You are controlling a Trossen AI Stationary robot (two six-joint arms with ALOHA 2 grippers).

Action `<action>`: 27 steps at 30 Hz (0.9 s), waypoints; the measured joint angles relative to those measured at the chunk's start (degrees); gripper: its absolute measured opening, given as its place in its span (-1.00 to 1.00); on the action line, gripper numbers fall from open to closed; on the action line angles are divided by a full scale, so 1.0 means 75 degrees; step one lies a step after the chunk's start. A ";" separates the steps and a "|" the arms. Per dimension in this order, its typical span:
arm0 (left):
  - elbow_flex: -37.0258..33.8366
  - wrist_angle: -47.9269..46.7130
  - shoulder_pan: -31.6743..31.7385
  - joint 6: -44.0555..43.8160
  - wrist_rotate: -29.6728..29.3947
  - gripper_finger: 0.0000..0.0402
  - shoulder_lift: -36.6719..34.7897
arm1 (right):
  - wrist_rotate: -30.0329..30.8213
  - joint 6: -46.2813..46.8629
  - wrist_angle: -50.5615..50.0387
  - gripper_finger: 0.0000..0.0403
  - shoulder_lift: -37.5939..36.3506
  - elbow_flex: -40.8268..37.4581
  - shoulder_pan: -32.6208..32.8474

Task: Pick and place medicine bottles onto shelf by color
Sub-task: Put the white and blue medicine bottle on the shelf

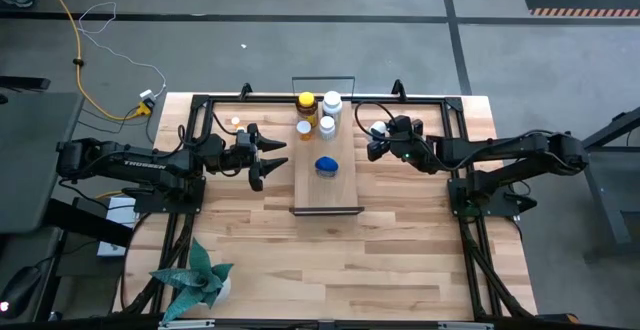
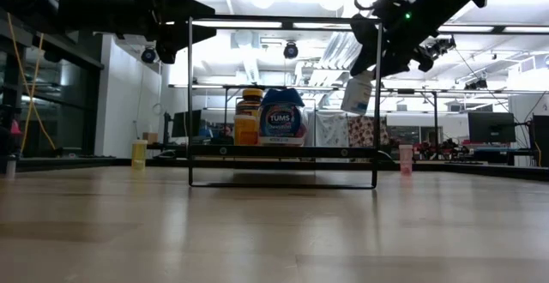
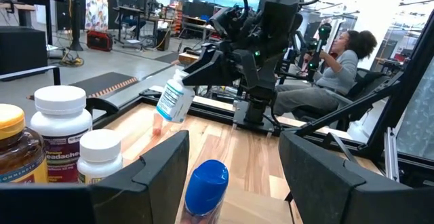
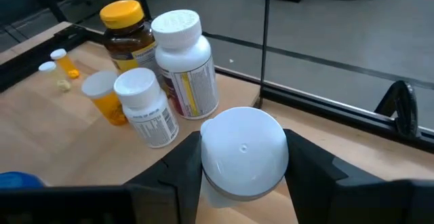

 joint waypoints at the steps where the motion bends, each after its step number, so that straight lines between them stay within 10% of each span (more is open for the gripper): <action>1: 0.0000 0.0000 0.0002 0.0000 0.0000 0.09 0.0000 | -0.0012 -0.0027 0.0005 -0.23 0.0000 0.0000 0.0000; 15: 0.0003 0.0000 0.0000 0.0000 0.0000 0.09 0.0000 | -0.1337 -0.1063 0.1454 -0.23 0.0732 0.0077 -0.0062; 27: 0.0003 -0.0014 0.0002 0.0000 -0.0142 0.09 0.0000 | -0.1830 -0.2362 0.0406 -0.23 0.3076 0.2204 -0.0044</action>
